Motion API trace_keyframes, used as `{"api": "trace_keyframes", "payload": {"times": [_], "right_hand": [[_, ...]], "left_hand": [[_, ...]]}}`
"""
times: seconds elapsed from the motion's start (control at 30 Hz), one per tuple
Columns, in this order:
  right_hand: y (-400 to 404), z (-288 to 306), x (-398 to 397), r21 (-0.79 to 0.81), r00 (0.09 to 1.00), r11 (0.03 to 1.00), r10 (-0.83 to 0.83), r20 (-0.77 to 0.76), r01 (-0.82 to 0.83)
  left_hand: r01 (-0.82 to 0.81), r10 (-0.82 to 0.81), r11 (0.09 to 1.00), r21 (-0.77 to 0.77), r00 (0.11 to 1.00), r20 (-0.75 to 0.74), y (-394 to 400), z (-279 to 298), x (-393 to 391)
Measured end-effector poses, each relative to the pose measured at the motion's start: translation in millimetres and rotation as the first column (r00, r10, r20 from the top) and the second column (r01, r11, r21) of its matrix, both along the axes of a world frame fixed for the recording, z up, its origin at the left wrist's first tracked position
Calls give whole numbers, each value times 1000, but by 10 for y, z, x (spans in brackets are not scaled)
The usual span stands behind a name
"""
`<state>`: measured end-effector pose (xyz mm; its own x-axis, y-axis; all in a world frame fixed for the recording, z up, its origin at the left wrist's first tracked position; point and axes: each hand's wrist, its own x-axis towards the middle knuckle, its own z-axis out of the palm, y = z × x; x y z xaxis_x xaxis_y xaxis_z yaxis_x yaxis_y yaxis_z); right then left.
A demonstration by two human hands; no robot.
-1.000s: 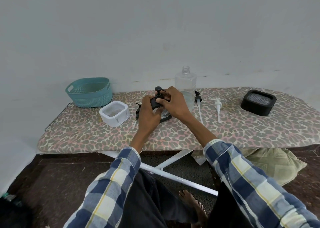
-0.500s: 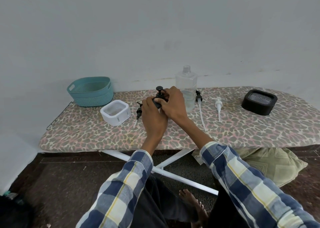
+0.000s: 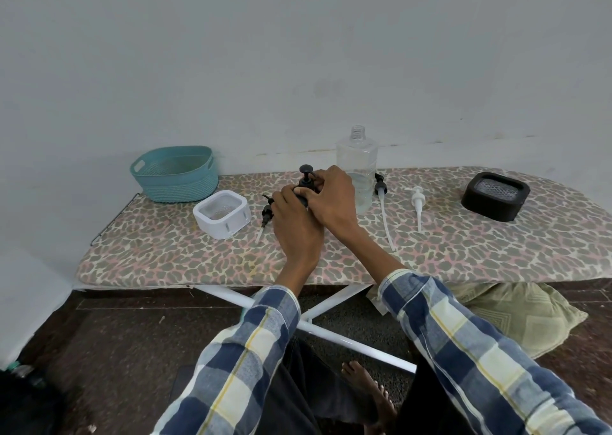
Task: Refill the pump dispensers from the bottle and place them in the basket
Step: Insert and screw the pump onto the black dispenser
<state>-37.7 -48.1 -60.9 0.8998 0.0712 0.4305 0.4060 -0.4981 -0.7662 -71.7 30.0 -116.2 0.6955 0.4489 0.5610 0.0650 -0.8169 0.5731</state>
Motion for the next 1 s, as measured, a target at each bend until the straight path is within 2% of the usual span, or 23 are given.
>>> {"api": "trace_keyframes", "payload": {"times": [0.27,0.5,0.7,1.0], "right_hand": [[-5,17,-8,10,1000,1000,10,-1,-10],[-210,21,60,102,980,976,195,-32,-191],[-274,-6,42,134,976,967,215,21,-216],[-277,-7,53,137,969,960,245,21,-245]], "left_hand": [[-26,26,1000,-9,999,20,-39,6,-22],[-13,13,1000,1,999,34,-21,-23,-34],[-12,11,999,36,999,33,-33,-36,-45],[9,-10,999,35,1000,21,15,-24,-45]]}}
